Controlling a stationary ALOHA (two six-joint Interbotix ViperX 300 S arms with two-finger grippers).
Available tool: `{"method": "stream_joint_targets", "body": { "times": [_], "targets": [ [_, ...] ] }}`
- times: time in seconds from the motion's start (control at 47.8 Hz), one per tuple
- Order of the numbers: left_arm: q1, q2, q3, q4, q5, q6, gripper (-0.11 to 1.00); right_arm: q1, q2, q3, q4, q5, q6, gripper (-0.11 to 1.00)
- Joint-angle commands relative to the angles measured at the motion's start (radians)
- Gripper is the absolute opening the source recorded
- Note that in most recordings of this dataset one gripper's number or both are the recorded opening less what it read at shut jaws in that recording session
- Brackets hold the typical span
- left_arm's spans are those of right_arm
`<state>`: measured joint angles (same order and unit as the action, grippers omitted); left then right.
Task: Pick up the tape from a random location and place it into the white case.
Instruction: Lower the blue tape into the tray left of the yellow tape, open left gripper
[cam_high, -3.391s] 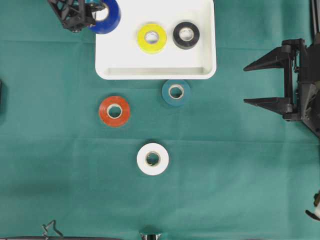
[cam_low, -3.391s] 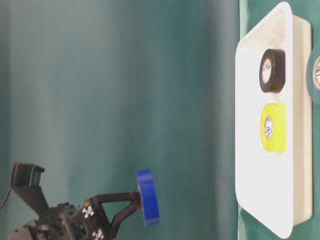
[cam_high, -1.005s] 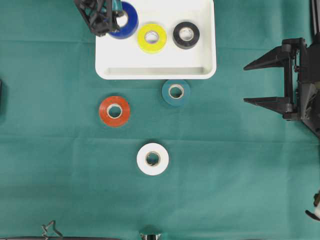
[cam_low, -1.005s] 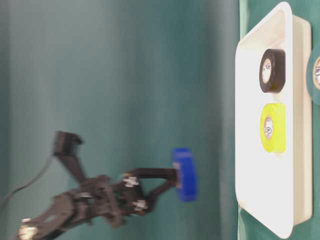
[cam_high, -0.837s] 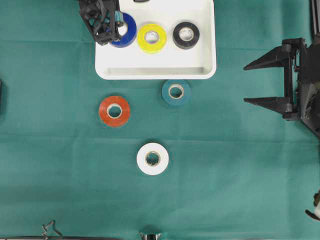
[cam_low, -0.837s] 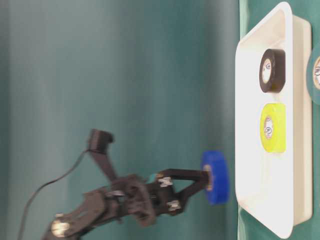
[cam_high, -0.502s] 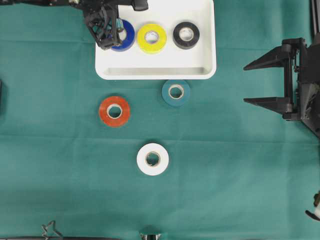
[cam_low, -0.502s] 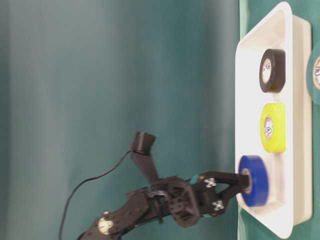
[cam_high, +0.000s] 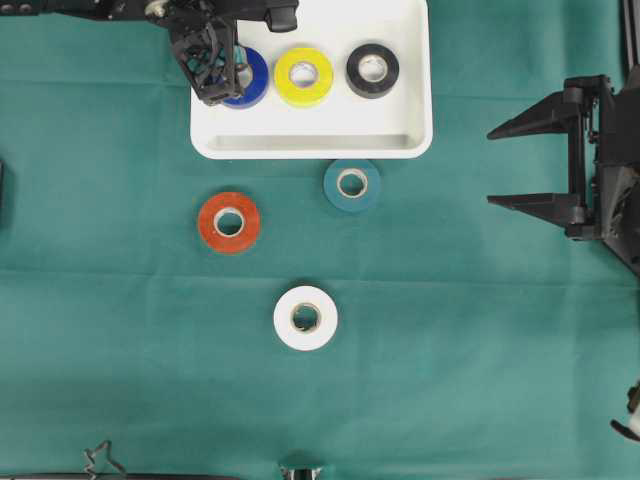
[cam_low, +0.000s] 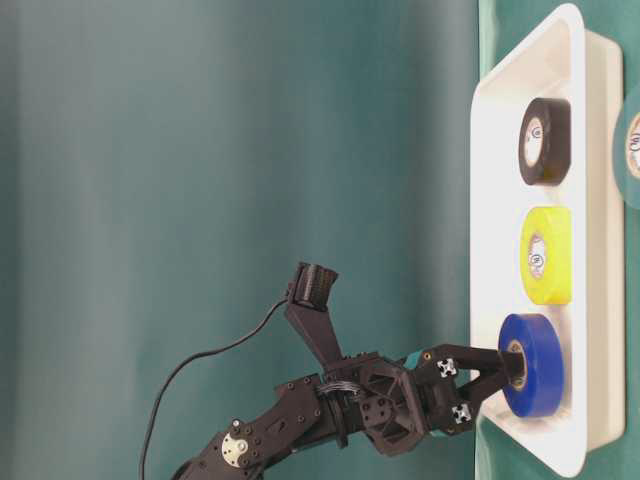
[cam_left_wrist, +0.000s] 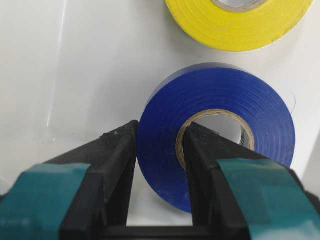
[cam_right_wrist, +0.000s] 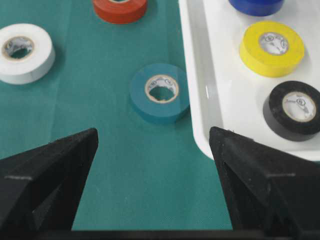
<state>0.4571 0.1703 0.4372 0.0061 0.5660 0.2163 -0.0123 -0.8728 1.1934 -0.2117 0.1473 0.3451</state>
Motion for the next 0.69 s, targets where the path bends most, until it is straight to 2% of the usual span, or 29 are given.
{"method": "stream_joint_targets", "body": {
  "times": [0.0, 0.084, 0.251, 0.356, 0.67],
  "targets": [
    [0.003, -0.017, -0.023, 0.002, -0.009, 0.002, 0.24, -0.002, 0.006, -0.028, -0.002, -0.005, -0.002, 0.87],
    [0.002, -0.017, -0.023, 0.0, -0.009, 0.0, 0.27, -0.003, 0.006, -0.028, -0.003, -0.005, -0.002, 0.87],
    [0.003, -0.021, -0.023, 0.002, -0.011, 0.0, 0.76, -0.003, 0.006, -0.028, -0.003, -0.005, 0.0, 0.87],
    [0.002, -0.021, -0.025, 0.002, -0.012, 0.0, 0.97, -0.003, 0.006, -0.028, -0.002, -0.005, 0.0, 0.87],
    [0.003, -0.067, -0.041, 0.002, 0.037, 0.002, 0.97, -0.003, 0.006, -0.028, -0.003, -0.005, 0.0, 0.87]
  ]
}}
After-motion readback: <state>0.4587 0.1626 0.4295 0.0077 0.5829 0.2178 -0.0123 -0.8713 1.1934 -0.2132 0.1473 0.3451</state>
